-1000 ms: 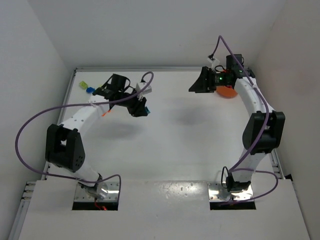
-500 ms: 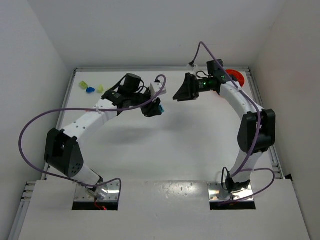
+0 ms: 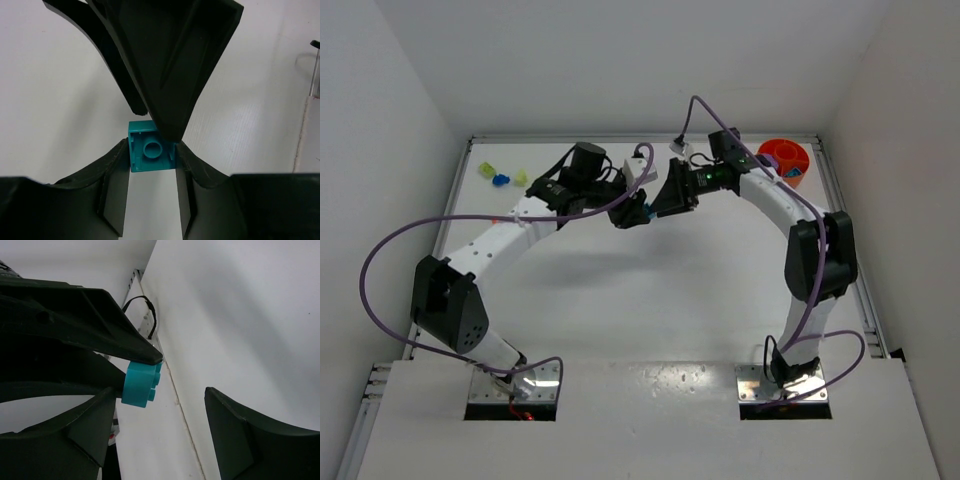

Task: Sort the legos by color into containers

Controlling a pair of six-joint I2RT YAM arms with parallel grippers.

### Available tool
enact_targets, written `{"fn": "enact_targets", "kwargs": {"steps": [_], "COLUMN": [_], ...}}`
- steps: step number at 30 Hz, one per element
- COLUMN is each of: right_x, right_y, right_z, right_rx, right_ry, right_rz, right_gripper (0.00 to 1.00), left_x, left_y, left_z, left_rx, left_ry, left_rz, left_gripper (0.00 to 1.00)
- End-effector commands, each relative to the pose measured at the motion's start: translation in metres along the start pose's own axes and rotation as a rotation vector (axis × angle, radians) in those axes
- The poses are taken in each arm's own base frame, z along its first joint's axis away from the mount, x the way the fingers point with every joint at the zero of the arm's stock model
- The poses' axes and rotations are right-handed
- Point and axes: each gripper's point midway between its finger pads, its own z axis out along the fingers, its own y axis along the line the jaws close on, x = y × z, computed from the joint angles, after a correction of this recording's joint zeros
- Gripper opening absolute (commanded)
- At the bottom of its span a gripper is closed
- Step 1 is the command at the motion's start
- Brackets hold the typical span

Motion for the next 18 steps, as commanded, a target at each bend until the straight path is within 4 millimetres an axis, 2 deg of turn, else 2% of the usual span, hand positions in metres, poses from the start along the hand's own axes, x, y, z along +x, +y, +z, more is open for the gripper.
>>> {"fn": "enact_targets", "kwargs": {"steps": [1,6,10,12,15,18], "right_x": [-0.006,0.000,-0.002,-0.005,-0.005,-0.002], "right_y": [0.014,0.020,0.017,0.017,0.017,0.022], "right_z": [0.009,0.018,0.019,0.019,0.023,0.025], "right_rx": [-0.047,-0.059,-0.051,-0.042,-0.045,-0.069], "right_ry": [0.012,0.036,0.033,0.026,0.034,0.048], "right_rz": [-0.064,-0.072,-0.083,-0.091,-0.092,-0.095], "right_gripper": [0.72,0.71,0.57,0.57,0.49,0.37], "left_x": [-0.022,-0.020,-0.016,-0.016,-0.012,-0.011], "left_y": [0.000,-0.002,-0.003,-0.003,-0.004,-0.002], "left_z": [0.000,0.004,0.005,0.005,0.006,0.006], "left_rx": [0.000,0.011,0.013,0.013,0.015,0.007], "left_ry": [-0.052,-0.044,-0.037,-0.037,-0.030,-0.027], "left_rz": [0.031,0.029,0.024,0.024,0.019,0.019], "left_gripper": [0.26,0.26,0.26,0.26,0.26,0.26]}}
